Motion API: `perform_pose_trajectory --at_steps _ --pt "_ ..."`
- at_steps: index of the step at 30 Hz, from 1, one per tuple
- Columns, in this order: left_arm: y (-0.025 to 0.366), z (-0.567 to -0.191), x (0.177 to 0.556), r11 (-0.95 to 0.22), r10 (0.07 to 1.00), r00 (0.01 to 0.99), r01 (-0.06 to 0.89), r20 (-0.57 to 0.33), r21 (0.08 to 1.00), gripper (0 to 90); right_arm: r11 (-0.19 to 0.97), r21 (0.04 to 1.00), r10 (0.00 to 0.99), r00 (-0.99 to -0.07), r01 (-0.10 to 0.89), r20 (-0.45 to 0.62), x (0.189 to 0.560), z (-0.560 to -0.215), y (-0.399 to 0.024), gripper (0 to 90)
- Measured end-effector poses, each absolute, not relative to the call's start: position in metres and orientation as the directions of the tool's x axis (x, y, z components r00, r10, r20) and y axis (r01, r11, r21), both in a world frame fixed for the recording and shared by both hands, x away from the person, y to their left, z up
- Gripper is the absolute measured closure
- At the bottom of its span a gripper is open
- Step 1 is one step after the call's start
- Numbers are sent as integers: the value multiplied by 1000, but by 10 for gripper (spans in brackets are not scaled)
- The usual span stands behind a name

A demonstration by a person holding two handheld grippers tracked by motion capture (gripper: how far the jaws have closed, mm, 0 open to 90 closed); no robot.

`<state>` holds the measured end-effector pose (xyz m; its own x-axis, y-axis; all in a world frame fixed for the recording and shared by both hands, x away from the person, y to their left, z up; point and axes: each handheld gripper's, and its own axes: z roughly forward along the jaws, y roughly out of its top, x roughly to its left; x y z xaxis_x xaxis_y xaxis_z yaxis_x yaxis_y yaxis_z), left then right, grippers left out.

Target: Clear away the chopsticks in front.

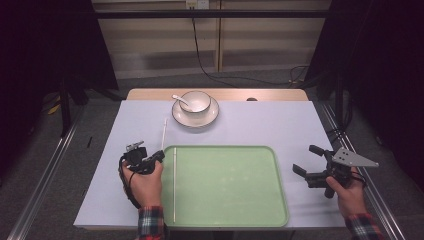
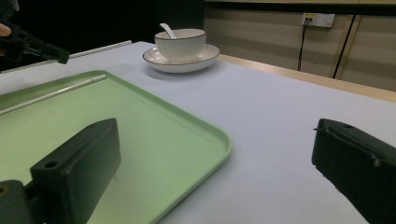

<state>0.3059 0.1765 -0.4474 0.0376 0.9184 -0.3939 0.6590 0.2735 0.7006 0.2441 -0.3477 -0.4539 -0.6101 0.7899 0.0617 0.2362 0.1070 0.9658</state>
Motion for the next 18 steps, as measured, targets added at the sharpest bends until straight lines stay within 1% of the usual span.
perform_pose_trajectory --at_steps 2,4,5,7,8,10,16,18 --pt "176 -447 304 280 916 35 656 -399 701 860 109 965 786 -615 239 63 244 -454 -349 6" --pt "177 -445 299 265 922 46 650 -385 713 859 110 964 786 -615 241 64 244 -454 -349 6" --pt "176 -444 297 280 917 38 646 -396 710 859 105 967 791 -608 234 61 244 -454 -348 6" --pt "176 -443 296 269 918 50 650 -393 711 859 112 966 786 -615 233 57 244 -454 -348 6" --pt "175 -443 294 277 918 39 648 -394 709 860 112 966 787 -615 232 57 244 -454 -348 6" --pt "175 -444 291 271 919 44 649 -392 710 859 102 967 794 -604 234 63 244 -454 -346 6" --pt "173 -442 279 281 914 49 640 -403 715 859 113 966 785 -617 233 58 244 -454 -347 6" --pt "172 -442 277 285 912 50 640 -408 714 859 108 967 792 -608 232 58 244 -454 -347 6"
